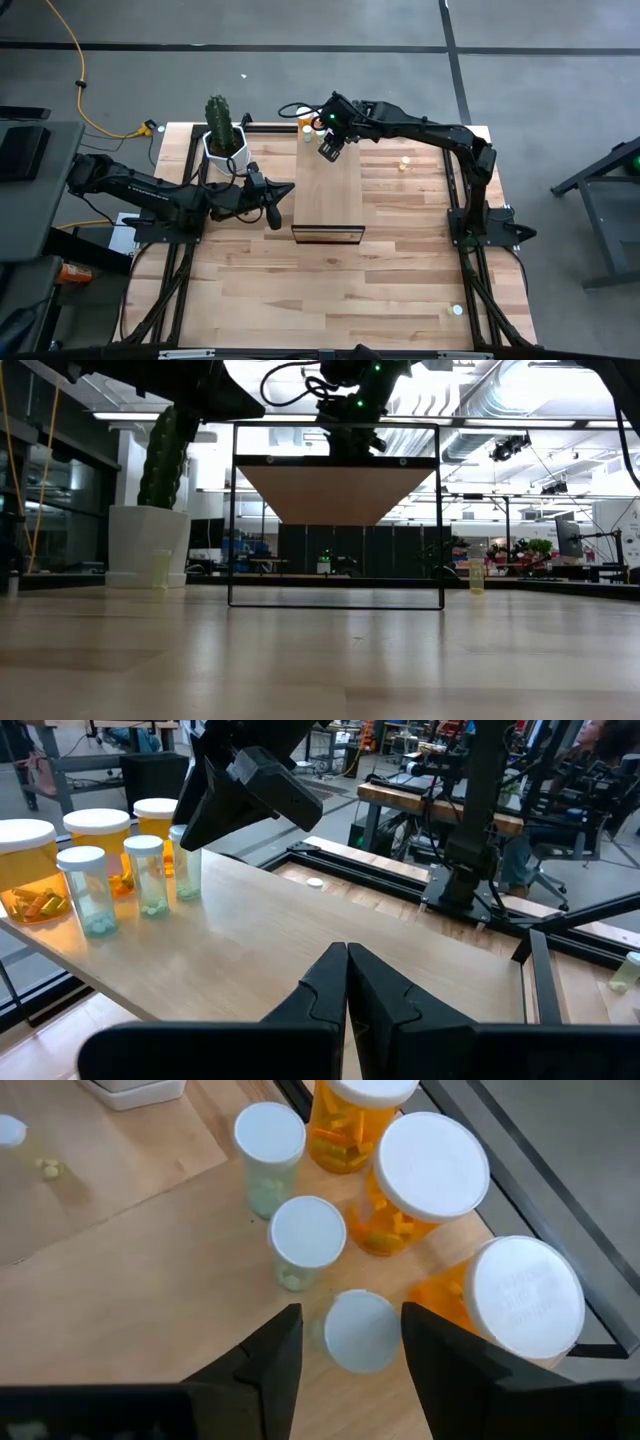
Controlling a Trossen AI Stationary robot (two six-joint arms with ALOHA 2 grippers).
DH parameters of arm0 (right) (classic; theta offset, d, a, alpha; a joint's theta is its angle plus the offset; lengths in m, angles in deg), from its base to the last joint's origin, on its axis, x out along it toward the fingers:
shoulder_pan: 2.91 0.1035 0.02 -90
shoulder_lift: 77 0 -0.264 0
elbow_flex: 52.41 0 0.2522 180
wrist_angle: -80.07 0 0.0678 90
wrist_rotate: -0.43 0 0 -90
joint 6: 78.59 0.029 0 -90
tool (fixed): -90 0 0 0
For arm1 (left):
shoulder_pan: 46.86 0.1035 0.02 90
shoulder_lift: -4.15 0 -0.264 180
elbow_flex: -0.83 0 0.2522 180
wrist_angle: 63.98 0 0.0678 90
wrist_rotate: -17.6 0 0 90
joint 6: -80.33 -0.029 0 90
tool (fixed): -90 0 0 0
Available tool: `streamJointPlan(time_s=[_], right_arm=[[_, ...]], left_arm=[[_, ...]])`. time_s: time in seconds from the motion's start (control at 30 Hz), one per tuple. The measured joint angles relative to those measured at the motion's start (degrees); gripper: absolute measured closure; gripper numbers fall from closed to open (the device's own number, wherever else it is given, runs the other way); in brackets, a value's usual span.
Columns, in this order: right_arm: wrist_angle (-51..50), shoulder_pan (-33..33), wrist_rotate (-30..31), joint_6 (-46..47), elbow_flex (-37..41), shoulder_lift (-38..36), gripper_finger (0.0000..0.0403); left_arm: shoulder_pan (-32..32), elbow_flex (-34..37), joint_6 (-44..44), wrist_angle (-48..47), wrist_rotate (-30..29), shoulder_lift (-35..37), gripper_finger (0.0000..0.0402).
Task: Pick and place medicine bottles onto shelf by color
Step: Put the green pill bottle on the shelf aligned with the other green pill bottles, then put the top yellow pill bottle on the shelf
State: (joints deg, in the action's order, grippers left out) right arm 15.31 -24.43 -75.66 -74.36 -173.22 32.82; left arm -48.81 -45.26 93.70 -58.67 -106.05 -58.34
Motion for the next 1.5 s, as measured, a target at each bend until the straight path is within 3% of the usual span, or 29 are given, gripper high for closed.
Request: streamJointPlan(time_s=[0.47, 0.7, 0.8, 0.9, 1.0, 1.13, 1.23, 1.33, 1.5], right_arm=[[-0.2, -0.2, 0.0, -3.2, 0.0, -2.9, 0.0240], [-3.1, 1.8, -3.5, -7.9, -0.1, -8.3, 0.0240], [-4.2, 4.7, -4.4, -8.9, 3.4, -12.6, 0.0240], [-2.4, 8.0, -4.2, -8.5, 13.7, -19.7, 0.0240], [4.2, 11.5, -3.0, -4.5, 29.1, -30.4, 0.0240], [20.0, 17.0, -2.8, 1.7, 50.4, -45.4, 0.0240], [36.7, 20.6, -3.1, 4.9, 63.4, -54.3, 0.0240], [53.7, 23.3, -3.6, 4.0, 73.6, -59.0, 0.0240], [73.2, 25.7, -4.7, -3.1, 83.2, -60.4, 0.0240]], left_arm=[[0.0, 0.0, 0.0, -1.1, 0.0, 0.0, 0.0401], [0.0, 0.0, 0.1, -3.8, 0.0, 0.9, 0.0401], [-0.1, 0.0, 0.2, -7.0, 0.1, 2.9, 0.0401], [-1.4, 0.0, 0.6, -11.1, 0.2, 6.7, 0.0401], [-3.4, 1.4, 0.6, -11.8, 0.2, 11.0, 0.0401], [-5.9, 5.9, -4.5, -3.5, 0.2, 16.5, 0.0401], [-6.4, 10.9, -10.0, 6.1, 4.2, 19.5, 0.0401], [-5.9, 15.0, -13.3, 13.0, 9.6, 21.4, 0.0401], [-5.5, 16.7, -12.6, 14.7, 9.1, 22.4, 0.0401]])
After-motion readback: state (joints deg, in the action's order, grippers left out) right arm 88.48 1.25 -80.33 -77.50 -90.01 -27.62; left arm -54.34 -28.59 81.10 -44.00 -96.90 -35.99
